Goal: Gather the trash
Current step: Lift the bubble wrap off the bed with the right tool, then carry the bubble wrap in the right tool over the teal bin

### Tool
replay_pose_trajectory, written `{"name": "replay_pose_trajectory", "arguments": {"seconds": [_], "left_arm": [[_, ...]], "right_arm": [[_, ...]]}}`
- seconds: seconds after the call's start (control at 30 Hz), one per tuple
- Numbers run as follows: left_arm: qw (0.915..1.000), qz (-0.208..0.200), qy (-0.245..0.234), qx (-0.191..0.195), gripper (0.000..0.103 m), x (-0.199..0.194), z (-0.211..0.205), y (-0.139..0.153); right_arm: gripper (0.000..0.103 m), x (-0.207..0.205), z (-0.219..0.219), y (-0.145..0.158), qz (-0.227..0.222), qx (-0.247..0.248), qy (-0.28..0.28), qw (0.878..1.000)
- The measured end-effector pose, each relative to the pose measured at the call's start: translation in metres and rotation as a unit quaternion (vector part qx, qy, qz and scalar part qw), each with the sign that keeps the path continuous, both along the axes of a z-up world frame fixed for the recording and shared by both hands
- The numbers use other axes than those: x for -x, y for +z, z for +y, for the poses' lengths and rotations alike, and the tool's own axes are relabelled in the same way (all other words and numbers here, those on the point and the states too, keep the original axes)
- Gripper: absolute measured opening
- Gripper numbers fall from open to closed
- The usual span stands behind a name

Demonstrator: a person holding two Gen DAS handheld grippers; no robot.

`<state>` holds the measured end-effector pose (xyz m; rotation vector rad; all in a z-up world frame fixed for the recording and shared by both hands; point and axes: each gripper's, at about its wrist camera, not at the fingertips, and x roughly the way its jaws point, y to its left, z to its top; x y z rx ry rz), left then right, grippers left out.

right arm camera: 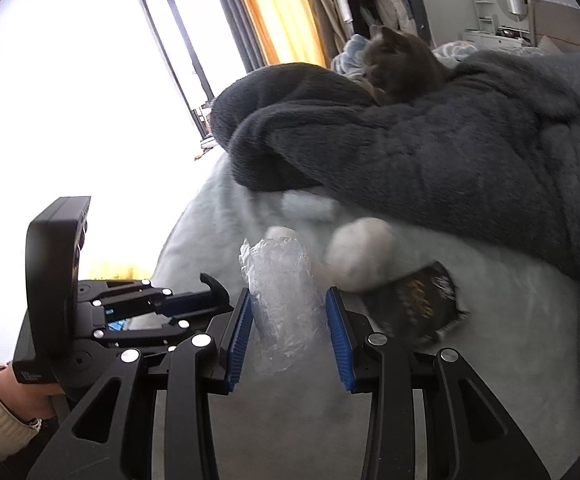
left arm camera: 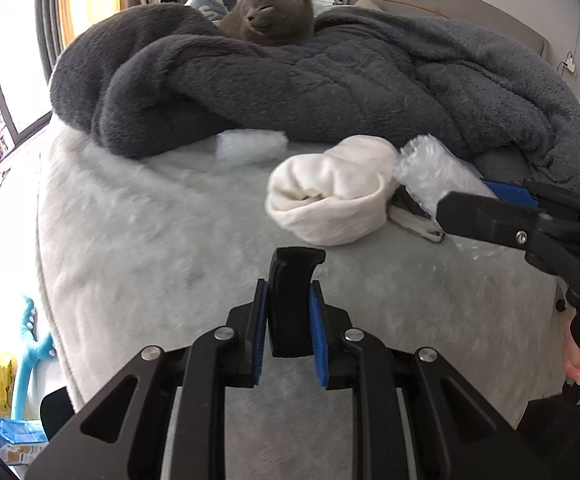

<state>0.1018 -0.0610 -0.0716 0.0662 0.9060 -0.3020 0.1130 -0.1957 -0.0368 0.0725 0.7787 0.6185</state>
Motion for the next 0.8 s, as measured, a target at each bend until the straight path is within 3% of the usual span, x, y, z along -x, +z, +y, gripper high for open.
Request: {"name": "replay_pose_trajectory", "arguments": {"seconds": [0.37,0.8], "left_arm": [[0.9994,0.014,0.029,0.009,0.022,0.011,0.049,0.0],[0.9961,0.003,0.087,0.014,0.022,0.035,0.116,0.012]], "right_arm": [[0.038,-0.004,0.049,0.003,0.018,-0.013,0.026,0.999],[0.038,-0.004,0.108,0.018,0.019,-0.029,0.059,0.998]]}}
